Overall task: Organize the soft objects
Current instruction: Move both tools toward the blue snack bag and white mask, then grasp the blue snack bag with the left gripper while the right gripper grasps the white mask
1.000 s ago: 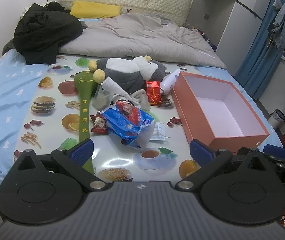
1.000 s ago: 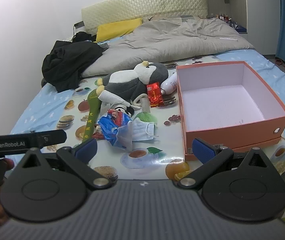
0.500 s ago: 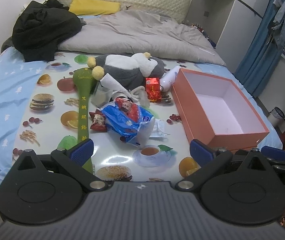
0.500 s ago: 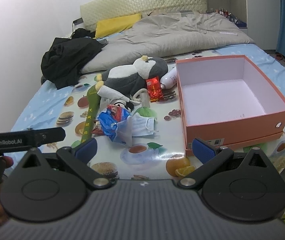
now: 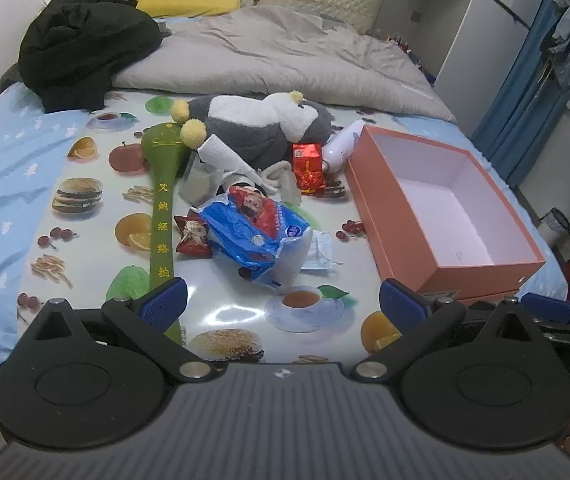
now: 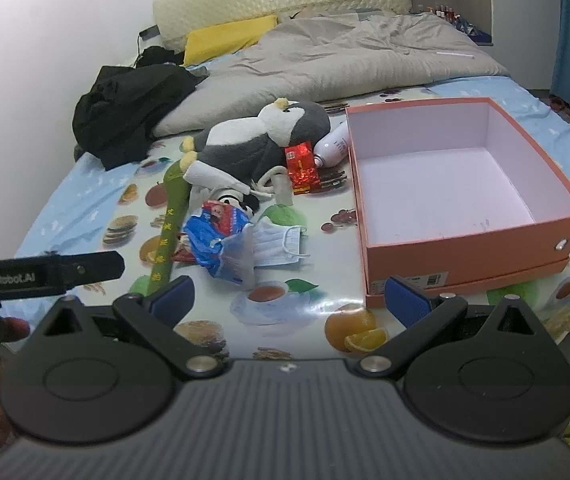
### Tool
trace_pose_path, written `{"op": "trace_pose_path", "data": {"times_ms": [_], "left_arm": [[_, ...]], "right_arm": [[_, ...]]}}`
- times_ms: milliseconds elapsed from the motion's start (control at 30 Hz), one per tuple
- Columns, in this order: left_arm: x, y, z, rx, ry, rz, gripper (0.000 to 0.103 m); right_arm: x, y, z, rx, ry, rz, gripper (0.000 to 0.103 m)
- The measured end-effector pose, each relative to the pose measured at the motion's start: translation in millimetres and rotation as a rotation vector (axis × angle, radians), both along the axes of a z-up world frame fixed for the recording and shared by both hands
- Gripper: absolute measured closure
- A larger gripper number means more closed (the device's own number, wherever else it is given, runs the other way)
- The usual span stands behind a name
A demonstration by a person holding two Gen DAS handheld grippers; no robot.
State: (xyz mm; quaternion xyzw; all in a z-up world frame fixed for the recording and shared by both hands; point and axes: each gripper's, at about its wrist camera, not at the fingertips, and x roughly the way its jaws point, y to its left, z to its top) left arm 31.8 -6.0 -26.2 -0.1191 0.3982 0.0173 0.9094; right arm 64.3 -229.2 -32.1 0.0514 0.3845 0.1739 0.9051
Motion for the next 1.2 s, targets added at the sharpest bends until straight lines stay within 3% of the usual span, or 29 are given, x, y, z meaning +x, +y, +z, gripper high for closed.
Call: {"op": "trace_pose_path", "data": {"times_ms": [300,500,767,933,1200], "left_arm": [[47.7,16.7,-25.9,-0.065,0.048,0.015,0.000],[82.4,29.6,-48.8,-0.112,0.094,0.044,0.000],[128.3,46.7,-87.2,-0.187,0.173,0.082,0.000],[153.6,54.6,-107.9,-0.211,0.211,0.095,0.000],[187.9,70.2,-142.0,-0.301,0.261,0.112,0.000]], "right_arm": [[35.4,9.3,-14.1,-0.034,0.013,0.051,0.000],[70.6,28.9,-28.7,-0.054,0.042,0.139,0.014],[111.2,67.1,-54.3,-0.186,0.035,0.225,0.036],[139.1,84.9,-73.6,-0.220,0.055,0.268,0.042],[179.3,100.6,-103.6,-0.298,0.080,0.281,0.042]]}}
